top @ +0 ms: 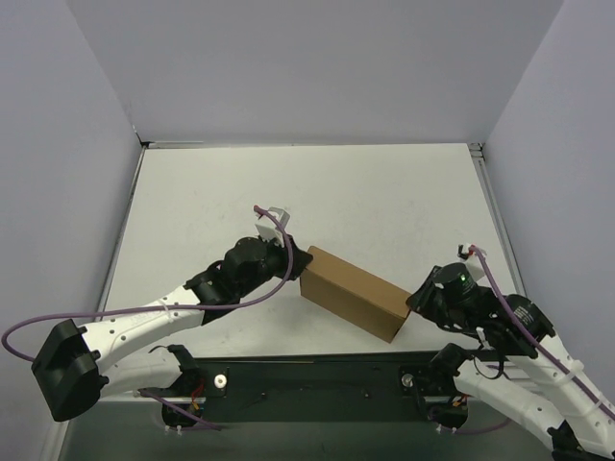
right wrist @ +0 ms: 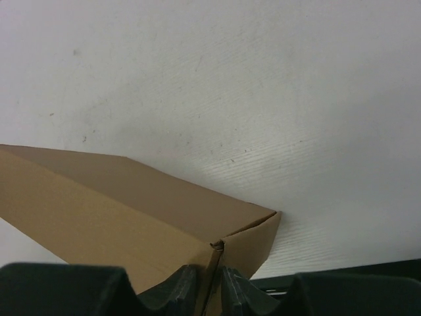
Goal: Fold the paper box
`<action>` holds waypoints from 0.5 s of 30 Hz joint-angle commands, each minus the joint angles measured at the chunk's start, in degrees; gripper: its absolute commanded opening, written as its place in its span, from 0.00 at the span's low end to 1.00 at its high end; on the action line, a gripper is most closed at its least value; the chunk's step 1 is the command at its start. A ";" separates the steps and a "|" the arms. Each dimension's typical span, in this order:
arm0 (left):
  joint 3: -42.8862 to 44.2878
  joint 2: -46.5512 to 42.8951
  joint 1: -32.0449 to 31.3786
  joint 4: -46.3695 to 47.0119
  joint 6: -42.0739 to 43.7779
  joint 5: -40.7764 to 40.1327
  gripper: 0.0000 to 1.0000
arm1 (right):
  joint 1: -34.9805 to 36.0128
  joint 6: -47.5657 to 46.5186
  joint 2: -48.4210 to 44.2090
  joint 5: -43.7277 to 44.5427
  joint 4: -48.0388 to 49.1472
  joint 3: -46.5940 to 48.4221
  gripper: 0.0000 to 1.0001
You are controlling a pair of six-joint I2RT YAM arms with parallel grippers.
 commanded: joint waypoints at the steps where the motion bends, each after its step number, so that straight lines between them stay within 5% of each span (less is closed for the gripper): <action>1: -3.47 3.93 -0.79 -14.72 2.77 2.41 0.28 | 1.48 3.23 -0.82 -7.73 -18.22 -10.63 0.20; 9: -6.63 4.72 -0.88 -11.92 2.42 2.14 0.25 | 10.08 9.91 -0.15 -6.16 -18.48 -13.81 0.00; 15: -8.66 4.11 -0.79 -11.47 0.32 1.61 0.27 | 13.08 10.09 4.18 -6.59 -16.73 -14.60 0.00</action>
